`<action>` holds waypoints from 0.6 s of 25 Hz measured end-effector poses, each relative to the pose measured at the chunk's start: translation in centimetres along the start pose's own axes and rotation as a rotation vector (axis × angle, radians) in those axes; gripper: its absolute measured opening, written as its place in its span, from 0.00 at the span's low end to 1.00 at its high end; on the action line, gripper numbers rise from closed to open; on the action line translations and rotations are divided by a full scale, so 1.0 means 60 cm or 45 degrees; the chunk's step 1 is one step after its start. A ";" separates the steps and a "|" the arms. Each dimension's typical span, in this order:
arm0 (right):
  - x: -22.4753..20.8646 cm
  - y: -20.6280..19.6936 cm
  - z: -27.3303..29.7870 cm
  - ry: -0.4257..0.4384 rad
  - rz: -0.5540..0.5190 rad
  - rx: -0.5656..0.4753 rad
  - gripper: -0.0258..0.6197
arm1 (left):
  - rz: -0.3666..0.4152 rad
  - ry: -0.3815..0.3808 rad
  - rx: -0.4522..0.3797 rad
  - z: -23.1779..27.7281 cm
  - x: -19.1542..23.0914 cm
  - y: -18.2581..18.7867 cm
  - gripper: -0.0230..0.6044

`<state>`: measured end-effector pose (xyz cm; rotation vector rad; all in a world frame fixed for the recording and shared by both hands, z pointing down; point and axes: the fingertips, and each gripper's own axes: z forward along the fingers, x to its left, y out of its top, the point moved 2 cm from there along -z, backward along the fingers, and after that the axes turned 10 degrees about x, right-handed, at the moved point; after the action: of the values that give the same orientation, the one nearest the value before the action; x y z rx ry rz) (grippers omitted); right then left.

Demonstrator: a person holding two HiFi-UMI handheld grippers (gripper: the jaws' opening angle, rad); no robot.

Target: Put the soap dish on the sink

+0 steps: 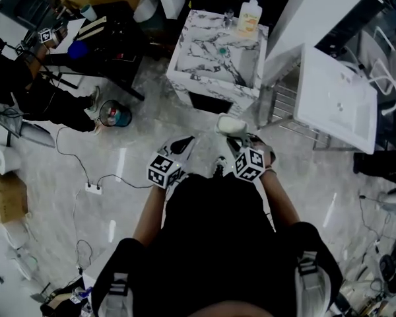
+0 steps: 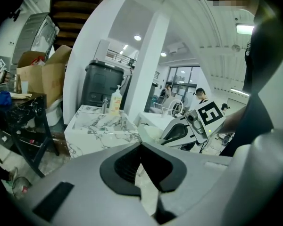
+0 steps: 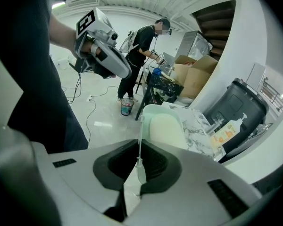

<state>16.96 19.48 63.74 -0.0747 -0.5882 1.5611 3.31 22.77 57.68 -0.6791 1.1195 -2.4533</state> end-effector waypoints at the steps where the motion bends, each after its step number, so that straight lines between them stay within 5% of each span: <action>1: -0.003 -0.002 0.002 0.003 -0.007 -0.003 0.05 | -0.004 0.008 -0.001 0.002 0.000 0.000 0.03; 15: -0.048 -0.045 0.005 0.034 -0.061 -0.012 0.05 | -0.036 0.054 -0.021 0.054 -0.017 0.024 0.03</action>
<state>19.61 16.54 64.20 -0.0876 -0.5723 1.5091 6.14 20.45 58.12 -0.6553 1.1542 -2.4959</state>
